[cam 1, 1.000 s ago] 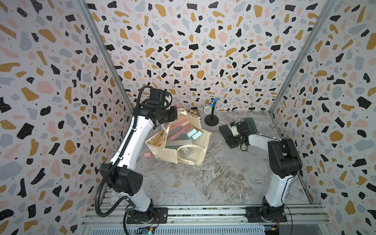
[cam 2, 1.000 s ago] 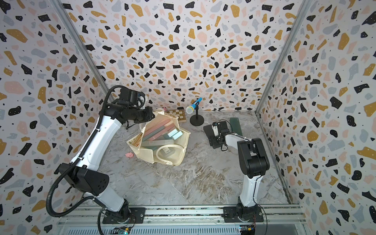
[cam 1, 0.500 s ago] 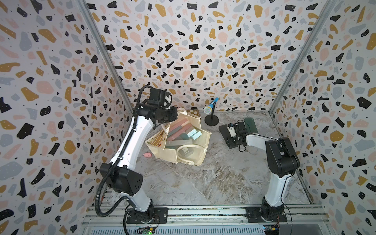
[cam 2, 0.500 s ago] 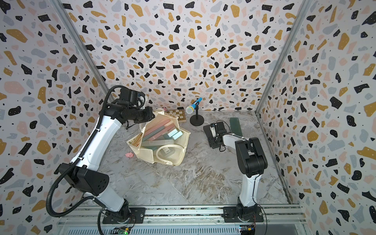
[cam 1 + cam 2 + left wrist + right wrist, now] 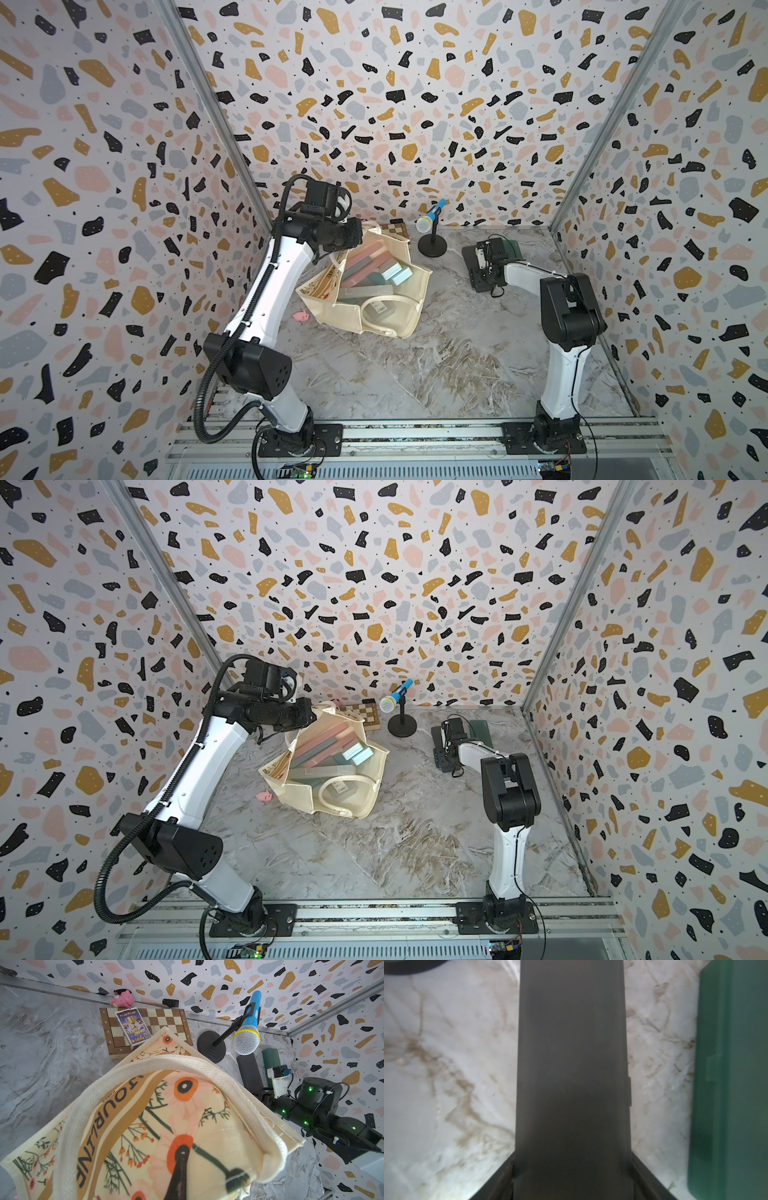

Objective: Take out the pencil case from the canvas bag
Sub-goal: Place the pencil case at the center of the board.

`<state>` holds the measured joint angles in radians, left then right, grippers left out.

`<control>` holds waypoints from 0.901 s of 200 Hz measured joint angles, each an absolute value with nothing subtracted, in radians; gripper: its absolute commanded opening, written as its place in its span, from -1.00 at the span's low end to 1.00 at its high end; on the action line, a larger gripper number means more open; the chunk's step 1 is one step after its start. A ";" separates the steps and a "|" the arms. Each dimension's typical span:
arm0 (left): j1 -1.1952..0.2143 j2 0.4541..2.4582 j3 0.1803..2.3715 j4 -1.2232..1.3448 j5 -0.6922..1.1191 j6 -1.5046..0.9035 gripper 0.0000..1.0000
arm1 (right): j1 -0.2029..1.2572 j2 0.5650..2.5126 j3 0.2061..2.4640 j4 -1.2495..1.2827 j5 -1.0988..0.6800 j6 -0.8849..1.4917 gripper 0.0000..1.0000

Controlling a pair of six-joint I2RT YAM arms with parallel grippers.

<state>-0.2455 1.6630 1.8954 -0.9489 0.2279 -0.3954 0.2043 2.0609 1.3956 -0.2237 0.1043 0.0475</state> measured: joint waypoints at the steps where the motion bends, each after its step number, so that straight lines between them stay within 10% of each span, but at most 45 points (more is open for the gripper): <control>1: -0.245 1.663 1.895 -0.949 0.228 -0.395 -1.00 | 0.204 2.062 1.397 -0.224 0.105 0.047 0.39; 180: -0.243 1.663 1.895 -0.949 0.242 -0.381 -1.00 | 0.129 2.140 1.525 -0.285 0.179 0.052 0.69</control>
<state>-0.2428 1.6630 1.8954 -0.9489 0.2420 -0.3809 0.1291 2.1403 1.5246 -0.2848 0.1795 0.0525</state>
